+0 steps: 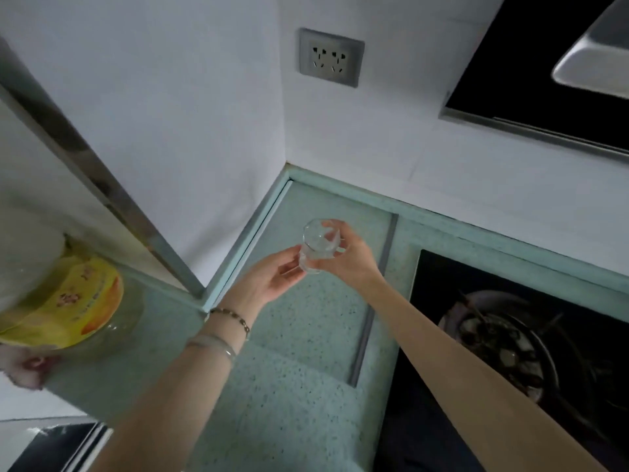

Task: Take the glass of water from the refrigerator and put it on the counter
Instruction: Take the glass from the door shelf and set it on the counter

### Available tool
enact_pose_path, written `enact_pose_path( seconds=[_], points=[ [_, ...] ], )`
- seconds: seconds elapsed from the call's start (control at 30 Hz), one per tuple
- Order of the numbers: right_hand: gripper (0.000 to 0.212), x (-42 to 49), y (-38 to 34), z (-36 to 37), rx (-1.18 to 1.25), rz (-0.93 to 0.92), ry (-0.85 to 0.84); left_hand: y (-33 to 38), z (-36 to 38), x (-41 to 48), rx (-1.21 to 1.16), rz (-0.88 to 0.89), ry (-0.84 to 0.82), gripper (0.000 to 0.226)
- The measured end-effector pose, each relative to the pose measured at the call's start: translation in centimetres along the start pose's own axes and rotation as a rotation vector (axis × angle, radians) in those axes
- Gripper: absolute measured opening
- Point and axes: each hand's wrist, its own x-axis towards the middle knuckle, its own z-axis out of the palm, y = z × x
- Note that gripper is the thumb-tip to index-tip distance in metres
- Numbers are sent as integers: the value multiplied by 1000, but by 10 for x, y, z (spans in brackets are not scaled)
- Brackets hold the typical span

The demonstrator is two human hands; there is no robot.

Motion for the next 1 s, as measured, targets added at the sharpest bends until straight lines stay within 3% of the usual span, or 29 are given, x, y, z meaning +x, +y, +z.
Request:
enact_pose_path(
  seconds=[0.63, 0.87, 1.0],
  points=[
    [80, 35, 59, 21, -12, 147, 25, -20, -5, 66, -6, -68, 128, 18],
    [79, 39, 59, 21, 6, 157, 6, -19, -2, 67, 80, -28, 128, 22],
    [92, 36, 63, 22, -18, 165, -29, -22, -4, 65, 146, 22, 161, 19]
  ],
)
